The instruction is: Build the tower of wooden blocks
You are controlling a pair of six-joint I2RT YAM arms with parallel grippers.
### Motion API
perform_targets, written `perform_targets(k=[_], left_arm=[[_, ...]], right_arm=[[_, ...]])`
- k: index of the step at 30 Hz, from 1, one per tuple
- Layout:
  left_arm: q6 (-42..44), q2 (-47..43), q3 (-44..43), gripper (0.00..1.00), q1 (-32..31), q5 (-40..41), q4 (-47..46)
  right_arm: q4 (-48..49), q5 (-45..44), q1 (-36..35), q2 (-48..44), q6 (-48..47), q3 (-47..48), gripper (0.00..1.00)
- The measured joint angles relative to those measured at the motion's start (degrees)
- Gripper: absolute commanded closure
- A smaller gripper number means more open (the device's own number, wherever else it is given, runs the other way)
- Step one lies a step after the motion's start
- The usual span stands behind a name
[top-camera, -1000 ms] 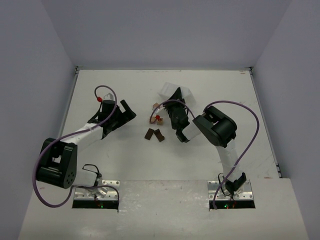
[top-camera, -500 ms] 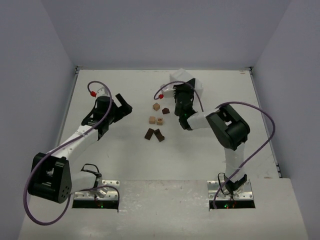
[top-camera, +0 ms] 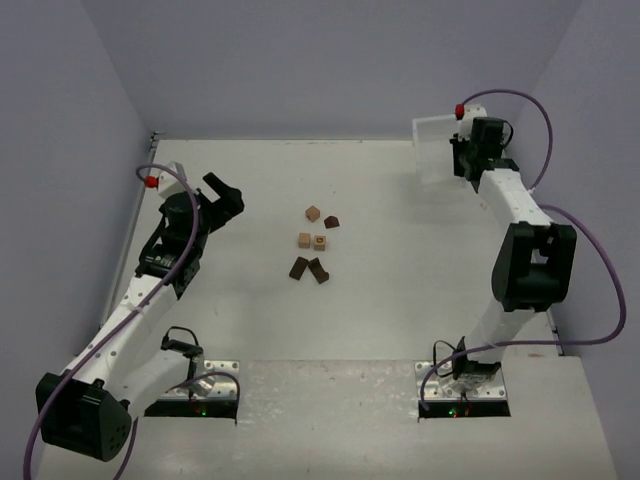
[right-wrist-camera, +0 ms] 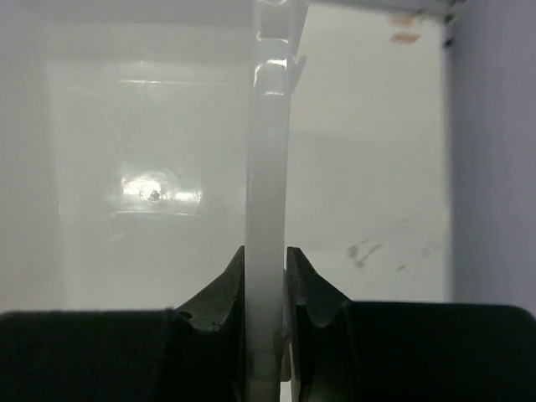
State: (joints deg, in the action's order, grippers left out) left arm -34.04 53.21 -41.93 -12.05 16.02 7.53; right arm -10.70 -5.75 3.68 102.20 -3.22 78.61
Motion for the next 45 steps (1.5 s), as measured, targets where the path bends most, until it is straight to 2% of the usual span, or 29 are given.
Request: perform_targets(k=[7, 10, 12, 13, 15, 17, 18, 19, 22, 27, 32, 35, 39, 45], left_arm=[[0.8, 2.1, 0.0, 0.0, 0.0, 2.5, 0.6], [0.9, 3.2, 0.1, 0.0, 0.0, 2.4, 0.6], [1.0, 3.6, 0.3, 0.0, 0.0, 2.3, 0.5], [1.1, 3.8, 0.5, 0.0, 0.0, 2.2, 0.4], [1.1, 4.0, 0.9, 0.0, 0.0, 1.9, 0.3], [1.2, 4.1, 1.4, 0.0, 0.0, 1.5, 0.0], [1.3, 4.2, 1.6, 0.0, 0.0, 1.3, 0.0], [1.3, 4.2, 1.7, 0.0, 0.0, 1.1, -0.1], [1.3, 4.2, 2.2, 0.0, 0.0, 0.8, -0.5], [1.3, 4.1, 2.7, 0.0, 0.0, 0.4, -1.2], [1.2, 3.7, 3.9, 0.0, 0.0, -0.9, -3.6], [1.3, 3.7, 4.5, 0.0, 0.0, -2.0, -4.9], [1.3, 3.8, 4.9, 0.0, 0.0, -3.3, -6.3], [1.3, 3.8, 5.9, 0.0, 0.0, -4.6, -7.1]], right_arm=[[-8.6, 6.0, 1.3, 13.1, 10.5, 1.6, 0.96], [-8.6, 6.0, 2.0, 15.2, 11.7, 2.0, 0.89], [-8.7, 5.2, 2.4, 15.3, 12.1, 2.6, 0.78], [-8.6, 4.6, 2.5, 15.3, 12.2, 2.9, 0.67], [-8.2, 3.4, 2.6, 15.3, 12.5, 3.2, 0.57], [-7.9, 2.7, 2.6, 15.3, 12.8, 3.2, 0.19], [-7.8, 2.5, 2.6, 15.3, 12.7, 3.2, 0.05], [-7.6, 2.6, 2.5, 15.2, 12.9, 3.1, 0.01], [-6.6, 3.5, 2.0, 12.0, 12.1, 0.5, 0.01], [-6.2, 3.8, -2.9, -0.4, 8.4, -3.9, 0.01], [-4.1, 5.2, -19.1, -14.7, 5.8, -9.0, 0.01], [-0.7, 7.2, -29.7, -19.9, 5.9, -16.1, 0.01], [2.2, 7.4, -39.1, -20.1, 6.6, -25.7, 0.01], [3.4, 4.1, -48.7, -9.5, 7.0, -30.5, 0.01]])
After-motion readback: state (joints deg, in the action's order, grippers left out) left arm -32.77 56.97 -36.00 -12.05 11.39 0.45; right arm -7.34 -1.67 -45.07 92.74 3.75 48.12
